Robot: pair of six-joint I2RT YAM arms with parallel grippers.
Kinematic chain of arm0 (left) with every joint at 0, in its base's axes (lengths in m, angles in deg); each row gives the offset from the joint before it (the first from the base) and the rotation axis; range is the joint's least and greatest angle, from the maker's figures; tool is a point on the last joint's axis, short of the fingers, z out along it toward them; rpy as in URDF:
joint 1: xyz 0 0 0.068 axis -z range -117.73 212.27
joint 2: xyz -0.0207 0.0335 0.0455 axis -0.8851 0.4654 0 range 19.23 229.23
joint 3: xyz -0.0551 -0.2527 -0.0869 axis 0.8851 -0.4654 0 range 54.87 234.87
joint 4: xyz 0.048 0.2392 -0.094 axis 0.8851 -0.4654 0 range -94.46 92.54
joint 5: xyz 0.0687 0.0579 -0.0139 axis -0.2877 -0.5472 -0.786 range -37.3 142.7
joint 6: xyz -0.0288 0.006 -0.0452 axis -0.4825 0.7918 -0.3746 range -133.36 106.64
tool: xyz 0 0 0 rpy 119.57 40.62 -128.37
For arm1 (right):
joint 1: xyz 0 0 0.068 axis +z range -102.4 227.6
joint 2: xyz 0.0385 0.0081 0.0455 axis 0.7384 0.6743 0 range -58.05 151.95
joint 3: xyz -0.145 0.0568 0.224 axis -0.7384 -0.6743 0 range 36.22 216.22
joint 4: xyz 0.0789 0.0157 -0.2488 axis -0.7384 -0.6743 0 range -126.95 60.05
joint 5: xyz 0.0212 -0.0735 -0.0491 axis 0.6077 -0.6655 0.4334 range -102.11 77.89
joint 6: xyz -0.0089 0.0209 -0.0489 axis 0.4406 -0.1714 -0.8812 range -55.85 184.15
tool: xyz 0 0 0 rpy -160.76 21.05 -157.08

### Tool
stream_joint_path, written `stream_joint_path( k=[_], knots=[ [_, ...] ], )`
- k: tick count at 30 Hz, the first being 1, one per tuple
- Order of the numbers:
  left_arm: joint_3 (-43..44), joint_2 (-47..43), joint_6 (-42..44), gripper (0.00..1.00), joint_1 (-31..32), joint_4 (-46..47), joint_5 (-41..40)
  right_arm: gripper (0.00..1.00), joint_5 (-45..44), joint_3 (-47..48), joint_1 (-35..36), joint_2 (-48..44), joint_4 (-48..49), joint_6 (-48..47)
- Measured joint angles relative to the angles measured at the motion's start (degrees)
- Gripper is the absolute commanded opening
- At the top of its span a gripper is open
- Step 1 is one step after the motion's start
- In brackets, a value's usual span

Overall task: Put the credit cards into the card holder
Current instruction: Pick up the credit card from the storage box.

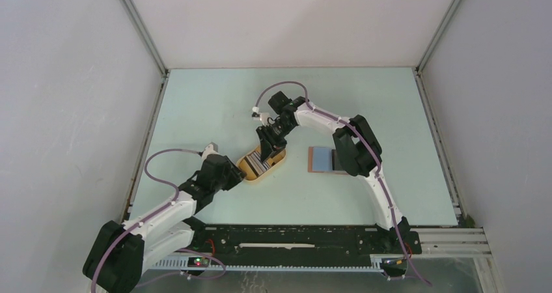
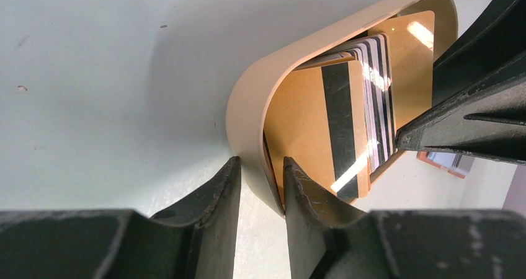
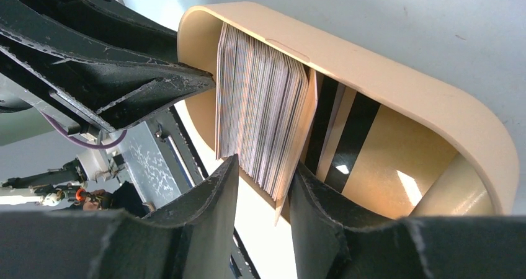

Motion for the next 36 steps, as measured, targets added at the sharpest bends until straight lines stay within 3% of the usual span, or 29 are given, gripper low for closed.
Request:
stream_joint_path(
  k=[15, 25, 33, 36],
  knots=[
    [0.02, 0.44, 0.0, 0.35, 0.0, 0.42, 0.07, 0.37, -0.24, 0.0, -0.66, 0.0, -0.02, -0.07],
    [0.02, 0.59, 0.0, 0.35, 0.0, 0.57, 0.09, 0.26, -0.46, 0.0, -1.05, 0.0, -0.26, -0.22],
    [0.02, 0.59, 0.02, 0.36, 0.0, 0.55, 0.09, 0.04, -1.03, 0.0, -1.38, 0.0, -0.44, -0.63],
    [0.07, 0.52, 0.09, 0.38, 0.0, 0.46, 0.09, 0.0, -2.03, 0.0, -1.38, 0.0, -0.66, -0.59]
  ],
)
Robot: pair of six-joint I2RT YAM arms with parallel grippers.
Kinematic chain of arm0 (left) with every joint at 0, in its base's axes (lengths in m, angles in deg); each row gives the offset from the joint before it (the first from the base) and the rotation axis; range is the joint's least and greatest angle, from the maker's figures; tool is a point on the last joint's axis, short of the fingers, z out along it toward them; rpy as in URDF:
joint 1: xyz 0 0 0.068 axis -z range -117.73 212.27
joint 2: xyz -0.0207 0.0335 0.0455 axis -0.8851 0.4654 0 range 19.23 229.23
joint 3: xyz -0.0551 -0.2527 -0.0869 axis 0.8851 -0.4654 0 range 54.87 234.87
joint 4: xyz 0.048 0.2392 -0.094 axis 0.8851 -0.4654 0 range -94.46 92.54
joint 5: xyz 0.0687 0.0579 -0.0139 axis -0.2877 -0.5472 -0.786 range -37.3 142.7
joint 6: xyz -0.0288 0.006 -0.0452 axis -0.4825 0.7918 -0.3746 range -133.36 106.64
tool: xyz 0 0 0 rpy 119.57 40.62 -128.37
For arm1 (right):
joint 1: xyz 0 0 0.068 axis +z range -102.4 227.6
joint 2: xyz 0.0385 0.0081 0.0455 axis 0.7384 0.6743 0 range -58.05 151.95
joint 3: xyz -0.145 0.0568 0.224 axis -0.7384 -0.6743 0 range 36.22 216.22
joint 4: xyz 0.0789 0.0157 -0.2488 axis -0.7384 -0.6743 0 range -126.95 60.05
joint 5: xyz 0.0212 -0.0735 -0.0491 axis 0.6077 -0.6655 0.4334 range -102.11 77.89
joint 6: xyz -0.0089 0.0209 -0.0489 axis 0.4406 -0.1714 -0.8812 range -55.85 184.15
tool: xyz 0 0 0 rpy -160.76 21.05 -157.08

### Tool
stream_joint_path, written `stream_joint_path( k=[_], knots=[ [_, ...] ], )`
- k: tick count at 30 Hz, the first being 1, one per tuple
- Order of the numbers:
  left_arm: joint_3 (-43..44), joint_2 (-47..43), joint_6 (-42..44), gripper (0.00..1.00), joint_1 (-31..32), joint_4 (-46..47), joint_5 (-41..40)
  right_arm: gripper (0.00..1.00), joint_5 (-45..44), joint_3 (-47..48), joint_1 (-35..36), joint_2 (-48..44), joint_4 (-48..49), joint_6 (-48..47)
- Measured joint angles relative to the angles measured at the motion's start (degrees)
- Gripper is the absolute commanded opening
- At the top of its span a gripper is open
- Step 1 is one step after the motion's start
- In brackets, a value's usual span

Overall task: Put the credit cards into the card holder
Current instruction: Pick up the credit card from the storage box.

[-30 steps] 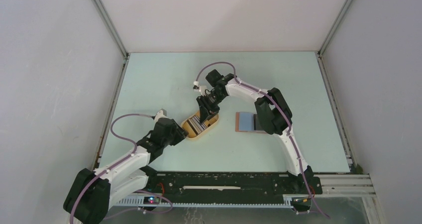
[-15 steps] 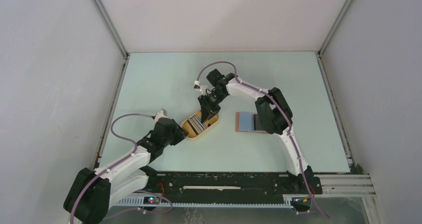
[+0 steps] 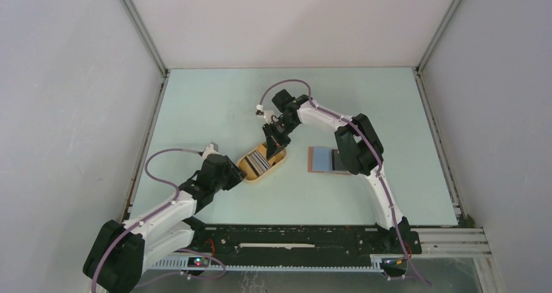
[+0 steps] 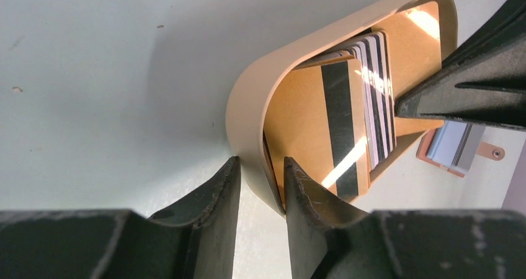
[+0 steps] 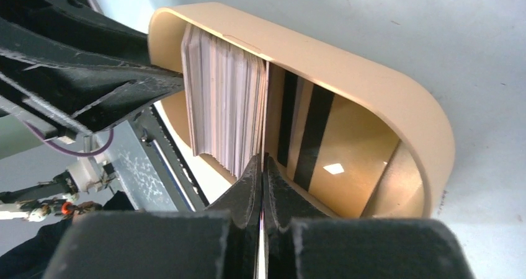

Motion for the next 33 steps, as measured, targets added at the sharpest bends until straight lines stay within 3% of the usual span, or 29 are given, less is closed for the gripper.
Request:
stream_joint_path(
  k=[15, 23, 28, 33],
  knots=[
    [0.79, -14.05, 2.14, 0.58, 0.0, -8.39, -0.44, 0.0, -9.09, 0.0, -0.39, -2.51, -1.95, -4.24],
    [1.73, -21.86, 4.83, 0.77, 0.02, -9.4, -0.63, 0.0, -10.16, -2.16, -0.87, -10.86, -3.28, -9.51],
    [4.09, -23.32, 8.13, 0.99, 0.02, -4.31, -0.46, 0.0, -6.58, -7.52, -2.45, -18.1, -5.18, -15.39],
    [4.28, -21.38, 9.05, 1.0, 0.02, 8.22, 1.68, 0.0, -1.36, -20.0, -6.25, -28.72, -5.55, -20.92]
  ],
)
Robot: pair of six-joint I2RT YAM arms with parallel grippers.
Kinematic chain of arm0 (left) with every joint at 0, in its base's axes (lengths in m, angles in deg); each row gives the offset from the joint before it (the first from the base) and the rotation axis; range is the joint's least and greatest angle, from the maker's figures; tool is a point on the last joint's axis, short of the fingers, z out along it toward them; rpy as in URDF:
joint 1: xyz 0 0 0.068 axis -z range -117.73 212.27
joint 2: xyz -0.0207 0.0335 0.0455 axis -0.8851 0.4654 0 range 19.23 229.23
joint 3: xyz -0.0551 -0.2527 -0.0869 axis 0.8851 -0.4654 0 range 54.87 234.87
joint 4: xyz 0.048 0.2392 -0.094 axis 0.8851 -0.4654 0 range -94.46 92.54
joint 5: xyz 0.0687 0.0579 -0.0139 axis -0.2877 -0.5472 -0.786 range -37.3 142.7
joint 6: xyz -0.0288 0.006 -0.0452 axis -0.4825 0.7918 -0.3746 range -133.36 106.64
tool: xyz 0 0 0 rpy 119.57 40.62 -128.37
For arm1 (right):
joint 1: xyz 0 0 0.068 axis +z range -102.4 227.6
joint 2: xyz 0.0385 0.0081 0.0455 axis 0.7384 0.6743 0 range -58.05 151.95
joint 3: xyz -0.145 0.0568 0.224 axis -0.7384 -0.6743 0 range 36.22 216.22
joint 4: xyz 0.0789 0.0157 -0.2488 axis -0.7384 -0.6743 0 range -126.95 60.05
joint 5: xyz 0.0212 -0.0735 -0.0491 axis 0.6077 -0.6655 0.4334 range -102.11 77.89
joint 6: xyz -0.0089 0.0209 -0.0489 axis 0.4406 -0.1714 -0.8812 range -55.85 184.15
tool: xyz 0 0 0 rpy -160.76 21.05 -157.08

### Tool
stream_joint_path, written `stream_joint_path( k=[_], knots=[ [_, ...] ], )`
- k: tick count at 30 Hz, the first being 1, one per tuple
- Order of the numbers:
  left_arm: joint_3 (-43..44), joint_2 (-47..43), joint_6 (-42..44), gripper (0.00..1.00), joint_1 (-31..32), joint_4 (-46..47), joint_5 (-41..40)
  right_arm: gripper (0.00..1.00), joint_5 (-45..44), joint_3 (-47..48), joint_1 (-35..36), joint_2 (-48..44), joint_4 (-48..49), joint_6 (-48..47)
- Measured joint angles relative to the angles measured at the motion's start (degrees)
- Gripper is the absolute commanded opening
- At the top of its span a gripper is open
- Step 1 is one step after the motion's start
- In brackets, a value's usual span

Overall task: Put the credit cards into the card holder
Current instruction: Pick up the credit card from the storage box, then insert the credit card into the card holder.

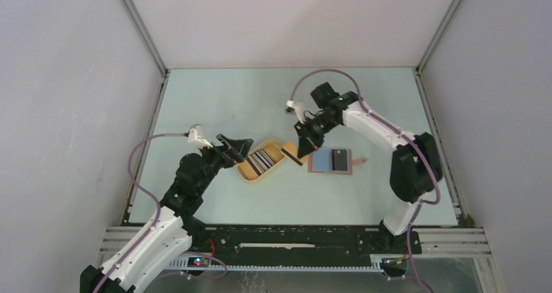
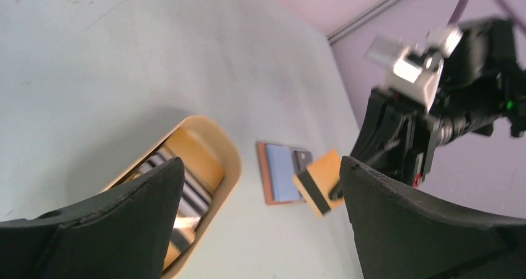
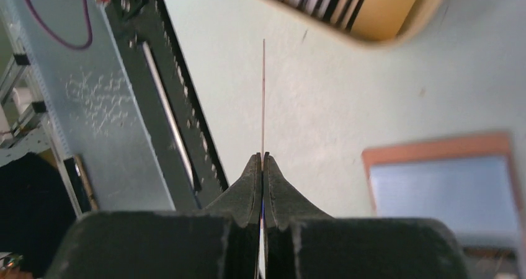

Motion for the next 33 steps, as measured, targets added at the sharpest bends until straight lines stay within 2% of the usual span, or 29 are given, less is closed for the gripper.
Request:
stream_joint_path(
  k=[3, 6, 11, 15, 18, 21, 25, 33],
  knots=[
    [0.0, 4.5, -0.07, 0.98, 0.0, 7.28, 2.75, 0.0, 1.84, -9.92, -3.28, -7.34, -0.09, -2.03],
    [0.61, 10.75, -0.04, 0.92, 0.0, 11.89, 7.02, 0.0, 3.65, -17.44, -8.0, -12.68, 0.31, -2.82],
    [7.06, 22.99, 1.62, 0.86, 2.25, 13.29, 13.22, 0.0, 5.07, -24.15, -19.12, -15.41, 2.56, -2.21],
    [17.35, 32.46, 6.49, 0.77, 10.01, 10.27, 13.79, 0.0, 4.92, -27.41, -26.62, -15.04, 5.55, -0.13],
    [24.61, 40.13, 9.57, 0.7, 14.95, 8.33, 13.55, 0.0, 4.94, -27.87, -29.09, -12.92, 6.54, 1.03],
    [30.97, 49.29, 12.13, 0.68, 18.84, 4.63, 12.68, 0.0, 4.98, -27.93, -31.04, -8.81, 7.67, 2.16],
    [36.59, 58.95, 14.56, 0.65, 21.16, -2.58, 11.56, 0.0, 4.98, -28.13, -32.83, -3.61, 9.07, 3.93],
    [42.23, 67.63, 15.15, 0.61, 21.31, -9.16, 11.21, 0.0, 5.16, -28.17, -33.9, 0.5, 11.41, 6.95]
  ],
)
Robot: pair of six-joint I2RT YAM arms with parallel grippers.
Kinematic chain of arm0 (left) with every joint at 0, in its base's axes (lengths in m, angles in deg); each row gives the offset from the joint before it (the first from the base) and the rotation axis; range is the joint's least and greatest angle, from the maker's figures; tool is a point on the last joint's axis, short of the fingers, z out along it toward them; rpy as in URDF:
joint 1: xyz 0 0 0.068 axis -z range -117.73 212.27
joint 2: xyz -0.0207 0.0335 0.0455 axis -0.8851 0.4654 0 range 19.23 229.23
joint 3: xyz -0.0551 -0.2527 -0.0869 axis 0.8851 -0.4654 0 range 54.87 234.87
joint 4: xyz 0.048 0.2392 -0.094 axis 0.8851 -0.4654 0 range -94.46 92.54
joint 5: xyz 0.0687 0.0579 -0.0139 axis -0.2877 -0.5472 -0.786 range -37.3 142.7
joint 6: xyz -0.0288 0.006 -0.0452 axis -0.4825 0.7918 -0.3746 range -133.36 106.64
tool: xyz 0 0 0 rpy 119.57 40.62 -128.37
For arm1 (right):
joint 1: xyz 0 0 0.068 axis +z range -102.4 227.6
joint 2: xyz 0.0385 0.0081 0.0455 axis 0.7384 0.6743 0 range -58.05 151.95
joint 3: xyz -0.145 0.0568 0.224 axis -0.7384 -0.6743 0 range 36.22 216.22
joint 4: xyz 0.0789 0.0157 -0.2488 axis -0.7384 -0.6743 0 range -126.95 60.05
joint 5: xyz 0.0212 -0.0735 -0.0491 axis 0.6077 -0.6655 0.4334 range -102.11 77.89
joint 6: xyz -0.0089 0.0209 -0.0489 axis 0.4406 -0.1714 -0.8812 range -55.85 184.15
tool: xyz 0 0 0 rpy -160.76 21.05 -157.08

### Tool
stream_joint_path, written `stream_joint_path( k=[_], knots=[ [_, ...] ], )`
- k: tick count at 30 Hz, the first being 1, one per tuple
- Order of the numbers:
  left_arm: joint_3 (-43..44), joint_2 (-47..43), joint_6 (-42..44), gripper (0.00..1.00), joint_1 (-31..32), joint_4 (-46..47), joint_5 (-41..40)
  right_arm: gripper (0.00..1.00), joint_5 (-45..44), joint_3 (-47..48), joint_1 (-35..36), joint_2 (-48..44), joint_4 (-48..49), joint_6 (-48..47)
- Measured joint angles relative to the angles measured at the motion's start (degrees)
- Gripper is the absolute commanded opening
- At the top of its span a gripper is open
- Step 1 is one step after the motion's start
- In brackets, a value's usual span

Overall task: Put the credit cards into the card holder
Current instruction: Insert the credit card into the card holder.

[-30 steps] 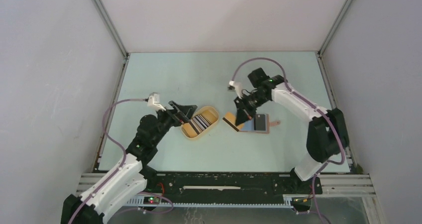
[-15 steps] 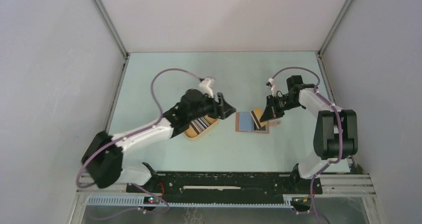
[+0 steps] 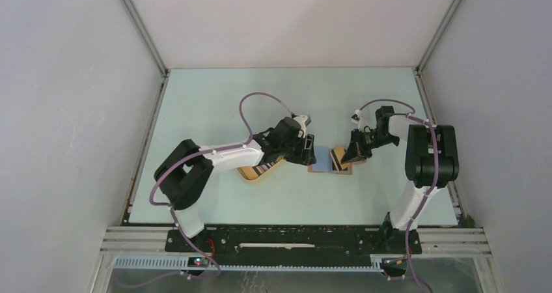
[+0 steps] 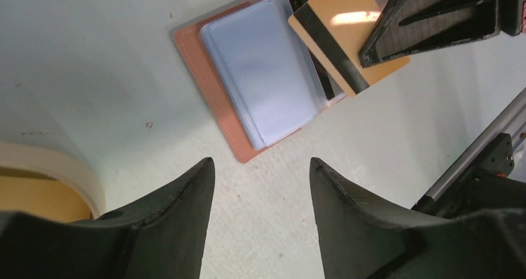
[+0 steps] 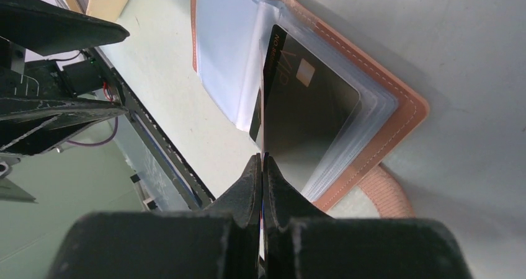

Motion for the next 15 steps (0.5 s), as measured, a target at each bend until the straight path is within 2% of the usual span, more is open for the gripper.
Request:
stream_joint_path(
  k=[15],
  knots=[
    [5.9, 9.35, -0.37, 0.57, 0.02, -2.78, 1.99, 0.0, 2.89, 0.15, -0.22, 3.02, 0.59, 2.8]
  ],
)
